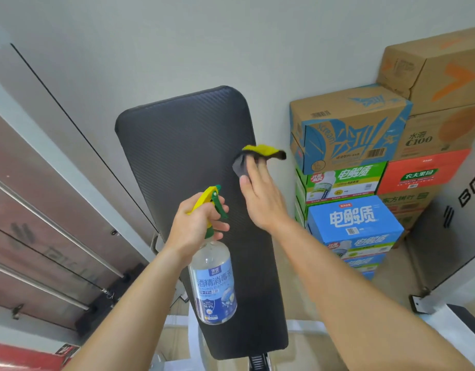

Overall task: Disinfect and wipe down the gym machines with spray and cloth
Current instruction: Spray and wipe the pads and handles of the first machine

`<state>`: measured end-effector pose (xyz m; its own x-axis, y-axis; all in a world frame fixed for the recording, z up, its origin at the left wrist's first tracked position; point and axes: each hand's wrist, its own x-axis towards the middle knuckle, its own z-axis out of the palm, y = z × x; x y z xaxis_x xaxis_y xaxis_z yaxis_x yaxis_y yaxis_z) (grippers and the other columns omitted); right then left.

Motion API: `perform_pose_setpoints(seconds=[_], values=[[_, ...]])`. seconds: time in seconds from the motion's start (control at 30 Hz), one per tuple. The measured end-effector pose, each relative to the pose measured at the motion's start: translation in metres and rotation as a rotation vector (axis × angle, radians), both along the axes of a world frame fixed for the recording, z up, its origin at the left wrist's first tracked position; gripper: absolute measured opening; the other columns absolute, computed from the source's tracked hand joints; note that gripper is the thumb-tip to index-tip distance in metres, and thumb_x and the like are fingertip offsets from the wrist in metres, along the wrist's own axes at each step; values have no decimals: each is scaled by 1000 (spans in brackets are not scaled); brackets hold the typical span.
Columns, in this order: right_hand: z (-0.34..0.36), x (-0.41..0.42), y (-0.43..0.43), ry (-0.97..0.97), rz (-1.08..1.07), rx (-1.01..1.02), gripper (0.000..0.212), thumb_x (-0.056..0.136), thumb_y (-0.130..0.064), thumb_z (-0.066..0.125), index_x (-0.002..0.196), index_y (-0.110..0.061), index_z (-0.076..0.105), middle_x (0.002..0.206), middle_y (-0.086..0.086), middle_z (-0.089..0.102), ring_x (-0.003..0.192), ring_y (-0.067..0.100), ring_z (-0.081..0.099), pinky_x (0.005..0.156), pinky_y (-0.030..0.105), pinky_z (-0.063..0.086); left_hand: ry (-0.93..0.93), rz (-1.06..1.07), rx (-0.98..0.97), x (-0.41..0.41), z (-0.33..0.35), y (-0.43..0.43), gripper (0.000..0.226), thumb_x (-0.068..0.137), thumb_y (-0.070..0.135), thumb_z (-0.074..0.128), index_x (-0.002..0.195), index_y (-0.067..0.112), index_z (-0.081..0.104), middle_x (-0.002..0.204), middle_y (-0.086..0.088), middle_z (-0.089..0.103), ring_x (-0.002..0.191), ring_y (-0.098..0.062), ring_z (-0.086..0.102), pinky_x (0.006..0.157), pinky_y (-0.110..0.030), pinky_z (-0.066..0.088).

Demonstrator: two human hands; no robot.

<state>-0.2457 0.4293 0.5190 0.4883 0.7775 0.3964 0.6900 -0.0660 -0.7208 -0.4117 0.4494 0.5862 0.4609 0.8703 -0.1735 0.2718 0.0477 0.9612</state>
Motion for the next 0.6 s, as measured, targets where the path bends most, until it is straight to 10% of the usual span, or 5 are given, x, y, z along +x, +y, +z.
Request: perform_pose_setpoints(seconds=[0.27,0.6], values=[[18,9,26,-86,-64,80,57,106,-34,35,159,-29,15,168,0,-4,151,23,17,111,39,35,-44,-44,23,-17,-5,21,30,86,-7,47,98,10,69,107,-20,73,63,-24,68,63,-34,52],[-135,-52,-36,-32,-282,-120,22,99,-21,53,119,-14,57,119,10,49,100,33,53,79,41,43,-7,-81,-97,-33,-76,15,28,80,0,52,99,9,69,106,-20,72,57,-23,65,57,-31,49]])
